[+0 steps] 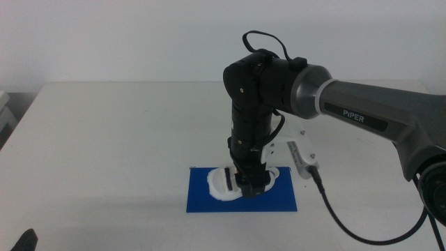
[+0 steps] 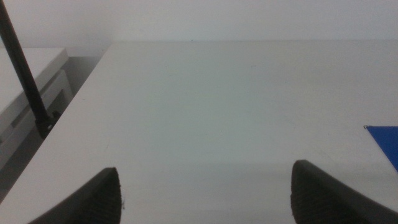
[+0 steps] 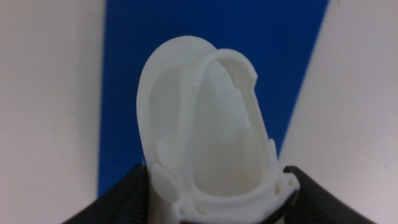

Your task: Use one arm to grab the shoe from the table and place it on the mat.

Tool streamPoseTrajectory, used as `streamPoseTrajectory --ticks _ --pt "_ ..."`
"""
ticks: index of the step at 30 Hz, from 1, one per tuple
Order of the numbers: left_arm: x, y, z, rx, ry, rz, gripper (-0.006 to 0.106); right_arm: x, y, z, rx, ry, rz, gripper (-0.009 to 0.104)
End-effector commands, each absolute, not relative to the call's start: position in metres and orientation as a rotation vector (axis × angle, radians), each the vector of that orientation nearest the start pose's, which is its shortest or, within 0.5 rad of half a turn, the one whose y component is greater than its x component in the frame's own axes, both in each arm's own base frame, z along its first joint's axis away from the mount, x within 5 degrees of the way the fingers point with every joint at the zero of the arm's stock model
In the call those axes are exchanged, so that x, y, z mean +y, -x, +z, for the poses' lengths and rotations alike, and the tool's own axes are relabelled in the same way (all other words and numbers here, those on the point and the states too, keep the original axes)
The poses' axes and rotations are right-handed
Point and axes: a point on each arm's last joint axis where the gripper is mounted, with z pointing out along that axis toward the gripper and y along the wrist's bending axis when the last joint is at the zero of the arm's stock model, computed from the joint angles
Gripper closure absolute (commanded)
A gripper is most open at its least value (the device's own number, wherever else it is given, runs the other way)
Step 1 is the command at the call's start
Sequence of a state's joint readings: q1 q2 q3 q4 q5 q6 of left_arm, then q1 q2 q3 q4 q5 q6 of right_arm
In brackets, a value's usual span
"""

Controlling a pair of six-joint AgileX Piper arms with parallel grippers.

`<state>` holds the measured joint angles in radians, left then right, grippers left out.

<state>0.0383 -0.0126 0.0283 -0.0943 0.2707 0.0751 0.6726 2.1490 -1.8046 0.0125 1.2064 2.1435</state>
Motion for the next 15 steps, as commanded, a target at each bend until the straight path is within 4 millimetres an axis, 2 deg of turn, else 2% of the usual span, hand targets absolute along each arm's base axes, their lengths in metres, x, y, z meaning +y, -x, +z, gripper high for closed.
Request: streamPoseTrajectory --ticks 1,10,15 --pt "0.000 -0.055 0.185 1.682 0.039 -0.013 0.007 0.271 -0.341 0.236 2.319 -2.147 0.182 0.099" --pt "0.000 -0.055 0.185 1.682 0.039 -0.013 0.007 0.266 -0.351 0.215 2.301 -2.170 0.108 0.099" --pt "0.000 -0.055 0.185 1.682 0.039 -0.013 0.007 0.268 -0.354 0.214 2.309 -2.283 0.180 0.099"
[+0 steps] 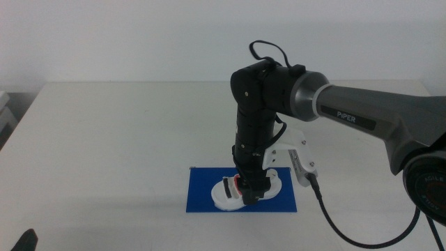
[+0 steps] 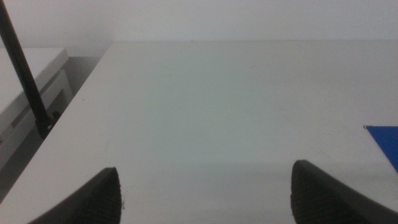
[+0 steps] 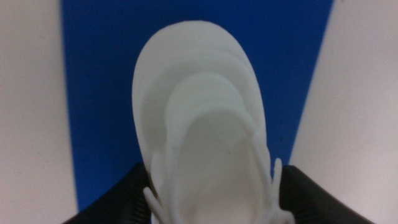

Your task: Use one arm to grab the shoe from the table and place it on the mat.

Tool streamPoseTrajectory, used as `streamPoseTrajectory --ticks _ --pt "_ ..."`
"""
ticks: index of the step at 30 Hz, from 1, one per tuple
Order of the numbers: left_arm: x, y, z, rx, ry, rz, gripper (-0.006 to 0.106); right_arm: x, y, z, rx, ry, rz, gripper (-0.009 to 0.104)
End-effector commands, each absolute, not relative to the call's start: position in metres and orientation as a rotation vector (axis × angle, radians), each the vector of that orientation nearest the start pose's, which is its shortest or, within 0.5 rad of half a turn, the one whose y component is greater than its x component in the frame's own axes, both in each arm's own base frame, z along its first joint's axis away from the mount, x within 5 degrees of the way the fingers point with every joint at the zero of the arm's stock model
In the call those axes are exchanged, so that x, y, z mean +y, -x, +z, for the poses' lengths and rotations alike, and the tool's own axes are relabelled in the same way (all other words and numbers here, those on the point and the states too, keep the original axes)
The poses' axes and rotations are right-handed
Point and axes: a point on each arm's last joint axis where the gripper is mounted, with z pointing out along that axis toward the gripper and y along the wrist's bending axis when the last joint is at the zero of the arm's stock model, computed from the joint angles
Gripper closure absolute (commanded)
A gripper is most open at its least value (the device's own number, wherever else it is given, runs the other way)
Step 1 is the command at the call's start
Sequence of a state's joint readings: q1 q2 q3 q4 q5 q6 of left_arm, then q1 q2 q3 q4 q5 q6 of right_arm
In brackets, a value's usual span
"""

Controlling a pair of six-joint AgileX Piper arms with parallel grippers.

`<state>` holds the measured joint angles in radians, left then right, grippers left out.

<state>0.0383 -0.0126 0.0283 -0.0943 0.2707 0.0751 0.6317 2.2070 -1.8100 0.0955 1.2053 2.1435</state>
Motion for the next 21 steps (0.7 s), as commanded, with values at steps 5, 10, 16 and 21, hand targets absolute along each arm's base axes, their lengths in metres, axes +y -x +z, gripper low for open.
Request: streamPoseTrajectory --ticks 5,10,16,21 --pt "0.000 -0.055 0.185 1.682 0.039 -0.013 0.007 0.272 -0.359 0.215 2.294 -2.332 0.302 0.095" --pt "0.000 -0.055 0.185 1.682 0.039 -0.013 0.007 0.272 -0.361 0.215 2.284 -2.320 0.332 0.079" --pt "0.000 -0.055 0.185 1.682 0.039 -0.013 0.007 0.269 -0.367 0.215 2.251 -2.246 0.371 0.047" --pt "0.000 -0.055 0.185 1.682 0.039 -0.013 0.007 0.268 -0.370 0.215 2.239 -2.215 0.380 0.017"
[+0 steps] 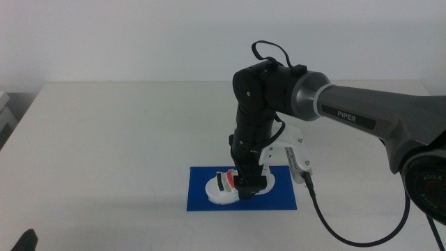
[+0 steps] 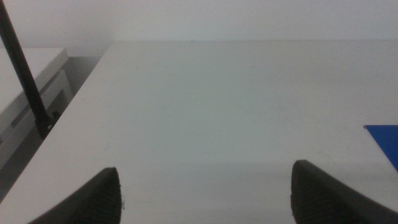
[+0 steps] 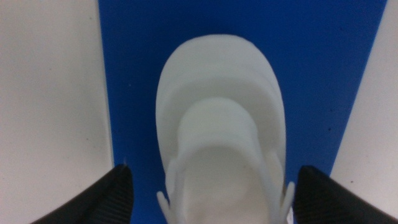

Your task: Use one arm to grab the shoe from the table and place it on the mat.

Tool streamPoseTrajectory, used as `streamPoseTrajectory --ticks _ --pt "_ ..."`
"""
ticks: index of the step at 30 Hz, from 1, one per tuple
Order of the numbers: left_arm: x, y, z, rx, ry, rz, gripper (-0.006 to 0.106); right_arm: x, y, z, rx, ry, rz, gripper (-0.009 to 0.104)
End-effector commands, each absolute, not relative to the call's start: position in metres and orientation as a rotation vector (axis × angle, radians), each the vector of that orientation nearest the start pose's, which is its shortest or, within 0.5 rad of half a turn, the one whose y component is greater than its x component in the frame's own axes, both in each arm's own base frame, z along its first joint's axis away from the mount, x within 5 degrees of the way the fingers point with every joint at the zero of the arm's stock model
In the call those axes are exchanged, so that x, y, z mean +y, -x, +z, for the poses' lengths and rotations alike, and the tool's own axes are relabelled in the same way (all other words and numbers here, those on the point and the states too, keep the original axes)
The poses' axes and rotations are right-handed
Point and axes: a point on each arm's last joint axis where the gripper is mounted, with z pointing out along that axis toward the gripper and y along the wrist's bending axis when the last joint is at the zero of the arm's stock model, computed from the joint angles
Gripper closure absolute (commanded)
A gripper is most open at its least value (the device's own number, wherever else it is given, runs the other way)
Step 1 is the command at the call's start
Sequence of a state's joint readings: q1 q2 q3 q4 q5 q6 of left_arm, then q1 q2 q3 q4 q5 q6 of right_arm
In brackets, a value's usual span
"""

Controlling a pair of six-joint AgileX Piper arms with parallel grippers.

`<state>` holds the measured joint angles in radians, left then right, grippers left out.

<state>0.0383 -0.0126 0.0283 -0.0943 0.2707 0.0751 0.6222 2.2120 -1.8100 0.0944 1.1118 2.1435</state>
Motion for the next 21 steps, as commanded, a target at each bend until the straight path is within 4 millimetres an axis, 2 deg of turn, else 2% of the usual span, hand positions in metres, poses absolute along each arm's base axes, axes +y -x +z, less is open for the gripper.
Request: streamPoseTrajectory --ticks 1,3,12,21 --pt "0.000 -0.055 0.185 1.682 0.039 -0.013 0.007 0.268 -0.370 0.215 2.239 -2.215 0.380 0.012" --pt "0.000 -0.055 0.185 1.682 0.039 -0.013 0.007 0.269 -0.369 0.216 2.242 -2.226 0.386 0.003" --pt "0.000 -0.055 0.185 1.682 0.039 -0.013 0.007 0.275 -0.365 0.224 2.283 -2.289 0.477 0.003" --pt "0.000 -0.055 0.185 1.682 0.039 -0.013 0.007 0.263 -0.356 0.260 2.269 -2.218 0.522 0.003"
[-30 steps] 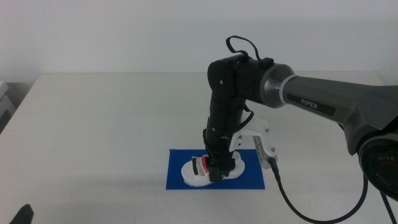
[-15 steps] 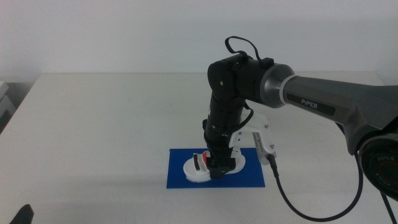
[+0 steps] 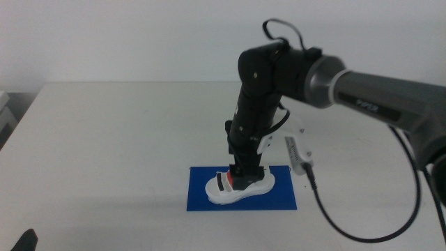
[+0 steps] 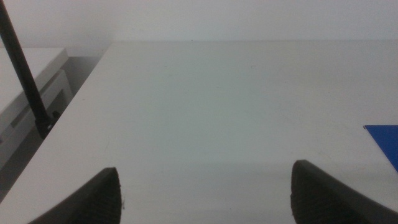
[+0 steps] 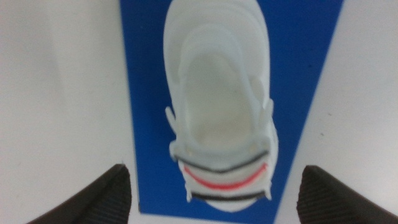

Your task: Use one arm to grab the shoe from the table and place it on the mat.

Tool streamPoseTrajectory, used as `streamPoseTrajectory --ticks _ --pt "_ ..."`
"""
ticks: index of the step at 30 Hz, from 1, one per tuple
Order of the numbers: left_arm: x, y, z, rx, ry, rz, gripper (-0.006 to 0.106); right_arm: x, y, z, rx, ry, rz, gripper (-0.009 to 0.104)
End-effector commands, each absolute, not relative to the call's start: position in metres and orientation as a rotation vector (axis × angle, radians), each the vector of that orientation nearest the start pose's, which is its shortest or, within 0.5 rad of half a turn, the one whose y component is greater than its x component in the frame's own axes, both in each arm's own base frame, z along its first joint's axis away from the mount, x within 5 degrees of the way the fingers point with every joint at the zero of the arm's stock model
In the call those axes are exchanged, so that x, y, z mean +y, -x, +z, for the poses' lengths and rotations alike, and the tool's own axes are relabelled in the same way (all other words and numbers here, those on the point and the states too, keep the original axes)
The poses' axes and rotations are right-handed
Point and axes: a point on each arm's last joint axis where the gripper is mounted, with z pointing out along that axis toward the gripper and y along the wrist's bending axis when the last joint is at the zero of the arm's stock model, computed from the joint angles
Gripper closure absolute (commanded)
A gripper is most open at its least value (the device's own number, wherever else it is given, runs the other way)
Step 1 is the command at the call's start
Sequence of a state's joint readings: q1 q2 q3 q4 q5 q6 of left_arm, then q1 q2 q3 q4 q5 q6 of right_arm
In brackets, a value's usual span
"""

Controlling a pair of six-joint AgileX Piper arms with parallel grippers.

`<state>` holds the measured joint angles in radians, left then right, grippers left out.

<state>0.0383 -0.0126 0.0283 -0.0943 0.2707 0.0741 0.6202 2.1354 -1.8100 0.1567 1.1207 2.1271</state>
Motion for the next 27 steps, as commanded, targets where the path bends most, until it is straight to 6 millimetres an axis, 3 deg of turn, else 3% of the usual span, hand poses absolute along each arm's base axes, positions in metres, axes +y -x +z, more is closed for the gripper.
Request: streamPoseTrajectory --ticks 1,4,7,11,17,20,24,27 --pt "0.000 -0.055 0.185 1.682 0.039 -0.013 0.007 0.262 -0.354 0.264 2.283 -2.206 0.518 0.003" --pt "0.000 -0.055 0.185 1.682 0.039 -0.013 0.007 0.254 -0.345 0.282 2.359 -2.101 0.497 0.003" --pt "0.000 -0.055 0.185 1.682 0.039 -0.013 0.007 0.240 -0.335 0.306 2.492 -1.848 0.456 0.003" --pt "0.000 -0.055 0.185 1.682 0.039 -0.013 0.007 0.218 -0.330 0.338 2.617 -1.174 0.381 0.003" --pt "0.000 -0.055 0.185 1.682 0.039 -0.013 0.007 0.194 -0.322 0.373 2.634 -0.010 0.053 0.003" --pt "0.000 -0.055 0.185 1.682 0.039 -0.013 0.007 0.189 -0.322 0.379 2.571 0.367 -0.095 0.003" --pt "0.000 -0.055 0.185 1.682 0.039 -0.013 0.007 0.189 -0.323 0.379 2.529 0.633 -0.133 0.003" --pt "0.000 -0.055 0.185 1.682 0.039 -0.013 0.007 0.166 -0.326 0.389 2.534 0.582 0.031 0.003"
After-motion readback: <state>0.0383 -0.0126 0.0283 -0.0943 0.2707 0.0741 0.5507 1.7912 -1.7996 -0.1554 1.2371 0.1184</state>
